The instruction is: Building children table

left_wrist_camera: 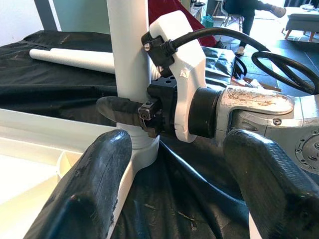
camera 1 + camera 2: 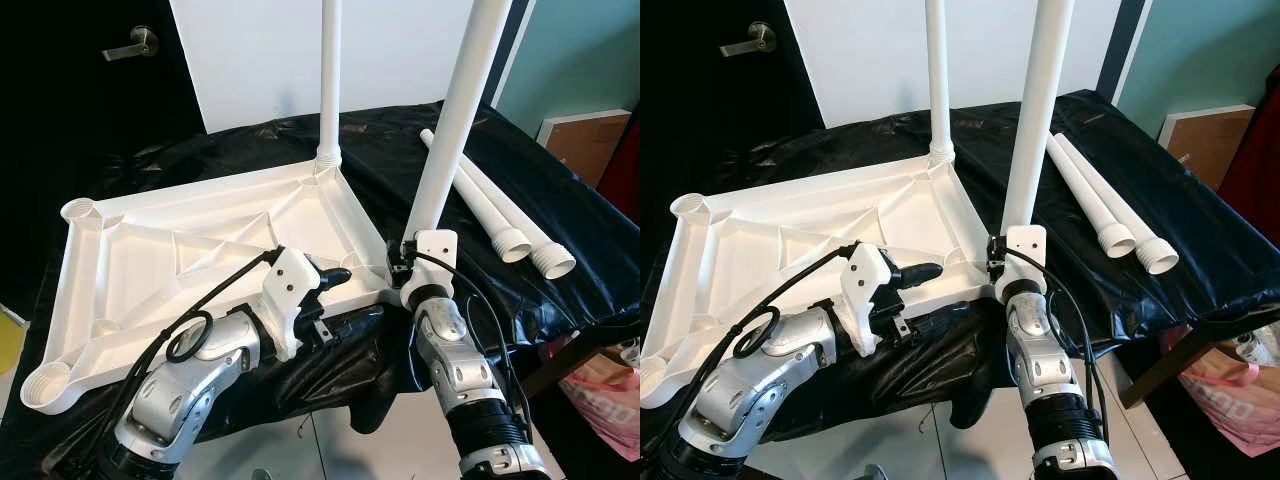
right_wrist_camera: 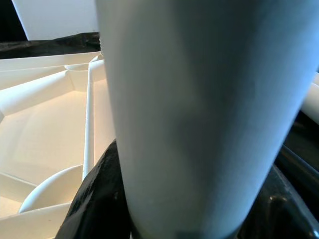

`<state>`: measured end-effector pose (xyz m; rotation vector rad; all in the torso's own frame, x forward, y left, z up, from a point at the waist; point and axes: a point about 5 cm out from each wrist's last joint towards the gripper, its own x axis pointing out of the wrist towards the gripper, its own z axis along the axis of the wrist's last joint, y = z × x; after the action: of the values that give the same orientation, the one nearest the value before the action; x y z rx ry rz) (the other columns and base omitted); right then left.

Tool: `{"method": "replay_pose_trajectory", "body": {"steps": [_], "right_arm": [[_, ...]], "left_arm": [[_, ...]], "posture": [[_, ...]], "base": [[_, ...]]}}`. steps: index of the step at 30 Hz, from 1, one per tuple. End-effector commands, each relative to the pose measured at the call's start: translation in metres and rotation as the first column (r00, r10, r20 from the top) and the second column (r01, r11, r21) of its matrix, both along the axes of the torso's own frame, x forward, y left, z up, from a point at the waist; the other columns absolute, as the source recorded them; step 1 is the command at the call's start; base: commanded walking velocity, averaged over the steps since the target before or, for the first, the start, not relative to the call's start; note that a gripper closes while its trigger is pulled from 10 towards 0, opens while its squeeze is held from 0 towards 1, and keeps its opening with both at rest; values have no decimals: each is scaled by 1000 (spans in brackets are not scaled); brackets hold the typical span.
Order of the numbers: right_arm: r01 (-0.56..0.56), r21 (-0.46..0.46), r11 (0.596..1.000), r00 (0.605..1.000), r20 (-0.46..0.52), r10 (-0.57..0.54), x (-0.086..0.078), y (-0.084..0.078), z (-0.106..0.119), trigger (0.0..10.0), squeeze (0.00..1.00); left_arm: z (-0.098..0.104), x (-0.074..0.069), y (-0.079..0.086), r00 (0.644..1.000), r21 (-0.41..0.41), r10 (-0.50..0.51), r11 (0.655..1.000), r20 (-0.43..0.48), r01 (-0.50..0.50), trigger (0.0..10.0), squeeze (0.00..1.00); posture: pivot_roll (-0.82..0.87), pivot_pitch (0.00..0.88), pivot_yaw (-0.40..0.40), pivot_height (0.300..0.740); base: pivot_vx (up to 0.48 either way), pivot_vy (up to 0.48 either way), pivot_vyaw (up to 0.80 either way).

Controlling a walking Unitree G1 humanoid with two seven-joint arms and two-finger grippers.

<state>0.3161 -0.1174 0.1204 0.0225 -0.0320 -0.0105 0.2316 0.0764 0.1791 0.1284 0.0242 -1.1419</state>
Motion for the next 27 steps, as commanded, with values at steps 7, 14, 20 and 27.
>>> {"method": "replay_pose_trajectory", "body": {"steps": [7,14,20,27], "right_arm": [[42,4,999,998,-54,-42,-1,-10,-9,10000,1000],[-41,6,999,999,-4,41,0,-13,0,10000,1000],[-149,-6,989,989,22,149,-2,-19,3,10000,0],[-365,-93,926,929,26,369,2,-35,5,10000,0]], "left_arm": [[2,-3,-1,1000,0,-29,1000,4,29,10000,0],[2,-3,-1,1000,-1,-29,1000,6,29,10000,0],[2,-2,-1,1000,-1,-27,1000,6,27,10000,0],[2,0,-1,1000,-1,-30,1000,8,30,10000,0]], "posture": [[-9,0,9,740],[-12,0,12,740],[-18,0,18,740],[-29,0,32,740]], "base": [[0,0,0],[0,0,0],[0,0,0],[0,0,0]]}}
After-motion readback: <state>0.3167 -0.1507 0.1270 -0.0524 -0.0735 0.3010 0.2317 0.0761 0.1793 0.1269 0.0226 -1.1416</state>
